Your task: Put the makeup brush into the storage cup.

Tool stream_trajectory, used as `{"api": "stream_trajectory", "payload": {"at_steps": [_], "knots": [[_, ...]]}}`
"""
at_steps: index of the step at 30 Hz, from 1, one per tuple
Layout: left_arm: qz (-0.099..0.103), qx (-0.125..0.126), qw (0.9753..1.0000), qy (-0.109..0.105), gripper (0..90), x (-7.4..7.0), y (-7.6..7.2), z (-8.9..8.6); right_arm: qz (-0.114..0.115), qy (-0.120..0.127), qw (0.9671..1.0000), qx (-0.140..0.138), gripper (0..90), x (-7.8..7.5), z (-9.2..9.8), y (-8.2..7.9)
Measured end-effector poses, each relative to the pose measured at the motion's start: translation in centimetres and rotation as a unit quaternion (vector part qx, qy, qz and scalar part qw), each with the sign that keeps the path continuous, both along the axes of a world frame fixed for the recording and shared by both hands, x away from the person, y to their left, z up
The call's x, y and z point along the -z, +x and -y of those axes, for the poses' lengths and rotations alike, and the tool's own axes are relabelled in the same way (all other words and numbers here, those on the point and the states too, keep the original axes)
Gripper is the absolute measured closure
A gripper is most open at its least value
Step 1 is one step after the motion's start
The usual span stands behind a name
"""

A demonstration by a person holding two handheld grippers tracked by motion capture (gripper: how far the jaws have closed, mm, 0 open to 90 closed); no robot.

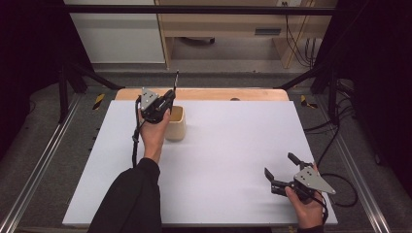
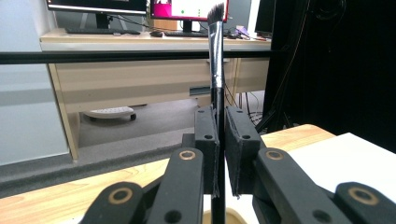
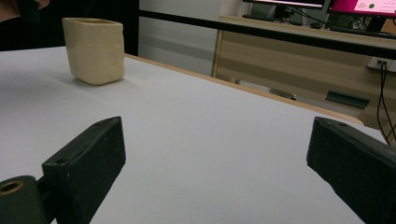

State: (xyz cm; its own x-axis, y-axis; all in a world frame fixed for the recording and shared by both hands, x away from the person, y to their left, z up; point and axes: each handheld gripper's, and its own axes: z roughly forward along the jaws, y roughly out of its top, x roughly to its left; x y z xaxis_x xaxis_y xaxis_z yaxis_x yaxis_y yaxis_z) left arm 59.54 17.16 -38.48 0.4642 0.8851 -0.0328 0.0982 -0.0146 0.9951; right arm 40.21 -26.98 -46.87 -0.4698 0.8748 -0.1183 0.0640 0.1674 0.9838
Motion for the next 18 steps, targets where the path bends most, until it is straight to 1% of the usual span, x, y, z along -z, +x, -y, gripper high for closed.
{"api": "stream_trajectory", "payload": {"at_steps": [5,6,8,10,14,18], "knots": [[0.005,0.005,1.0000,0.003,83.9,0.17,-0.14,-0.10,-0.001,-0.001,1.0000,-0.001,4.7,0.00,-0.07,-0.01],[0.003,0.002,1.0000,0.003,83.9,0.21,-0.19,-0.15,0.000,-0.002,1.0000,-0.001,4.7,0.01,-0.07,0.00],[0.007,0.002,1.0000,0.000,83.9,0.28,-0.14,-0.25,0.000,-0.002,1.0000,0.000,4.8,0.04,-0.07,0.02],[0.005,-0.001,1.0000,-0.001,83.9,0.38,-0.07,-0.32,-0.001,-0.002,1.0000,0.000,4.8,0.04,-0.07,0.02],[0.004,0.000,1.0000,-0.003,83.9,0.55,0.07,-0.27,-0.001,-0.002,1.0000,0.000,4.7,0.03,-0.06,-0.01],[0.004,0.004,1.0000,-0.001,83.9,0.69,0.19,-0.08,-0.001,-0.004,1.0000,0.000,4.8,0.07,-0.02,0.04]]}}
